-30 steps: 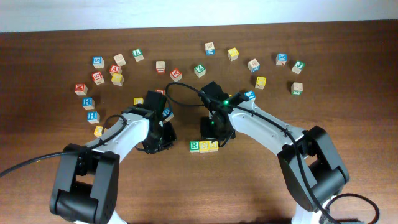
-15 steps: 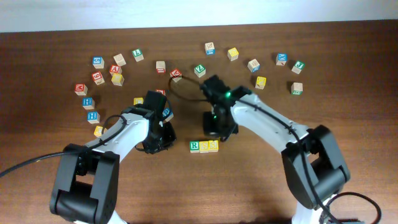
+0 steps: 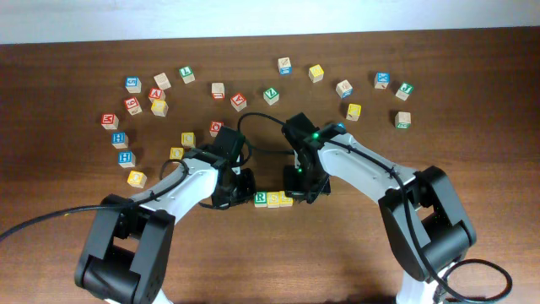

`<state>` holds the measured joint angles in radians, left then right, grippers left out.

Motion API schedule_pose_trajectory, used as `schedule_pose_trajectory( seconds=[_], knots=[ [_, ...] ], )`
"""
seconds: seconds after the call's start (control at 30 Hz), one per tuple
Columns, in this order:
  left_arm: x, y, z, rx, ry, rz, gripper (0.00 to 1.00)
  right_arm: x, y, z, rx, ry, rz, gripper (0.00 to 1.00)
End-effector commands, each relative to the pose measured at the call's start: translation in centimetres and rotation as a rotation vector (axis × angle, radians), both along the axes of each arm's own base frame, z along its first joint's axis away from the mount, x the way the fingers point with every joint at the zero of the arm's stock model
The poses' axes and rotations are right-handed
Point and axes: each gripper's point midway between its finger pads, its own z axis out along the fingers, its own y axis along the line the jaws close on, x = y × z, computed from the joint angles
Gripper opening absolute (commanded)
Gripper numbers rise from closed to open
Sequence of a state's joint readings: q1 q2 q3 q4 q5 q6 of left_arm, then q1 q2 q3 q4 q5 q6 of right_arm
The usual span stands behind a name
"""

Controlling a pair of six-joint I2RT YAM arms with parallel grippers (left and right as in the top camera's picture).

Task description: Spell out RSS

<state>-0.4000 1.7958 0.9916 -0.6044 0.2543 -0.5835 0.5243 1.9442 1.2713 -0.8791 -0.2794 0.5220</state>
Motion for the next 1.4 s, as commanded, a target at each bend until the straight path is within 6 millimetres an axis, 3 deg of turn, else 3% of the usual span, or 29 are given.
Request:
schedule_pose_trajectory(
  seconds=[0.0,0.3,0.47,0.87,0.93,0.97,1.23,1.33,1.37],
  knots=[
    [-0.8,-0.5,-0.6,-0.03,0.035,-0.024,0.0,-0.4,0.8,0.2,0.028,0.007,0.005,0.05],
    [-0.9,-1.4,-0.3,-0.081,0.02,-0.096,0.0,-0.4,0.6,0.1,0.019,0.006,0.002,0.04],
    [-0.8,-0.2,-0.7,-0.021,0.017,-0.082,0.0,-0.1,-1.5,0.0,-0.02,0.032,-0.045,0.04],
    [-1.1,-1.2,-0.3,-0.079,0.031,-0.091,0.0,-0.9,0.8,0.4,0.055,0.049,-0.011,0.04],
    [-1.1,-1.2,-0.3,-0.079,0.031,-0.091,0.0,-0.9,0.7,0.4,0.052,0.047,-0.011,0.04],
    [-1.1,-1.2,-0.3,-0.079,0.031,-0.091,0.08,-0.9,0.6,0.3,0.046,0.044,-0.011,0.04],
    [-1.2,-0.5,-0.6,-0.041,0.037,-0.086,0.05,0.3,-1.2,0.2,-0.011,0.016,-0.041,0.05],
    [-1.2,0.0,-0.7,-0.01,0.034,-0.081,0.21,0.9,-1.3,1.3,-0.023,0.001,-0.024,0.05],
    [-1.2,0.4,-0.8,0.011,0.03,-0.079,0.31,1.1,-1.9,1.3,-0.059,-0.01,-0.024,0.09]
  ],
)
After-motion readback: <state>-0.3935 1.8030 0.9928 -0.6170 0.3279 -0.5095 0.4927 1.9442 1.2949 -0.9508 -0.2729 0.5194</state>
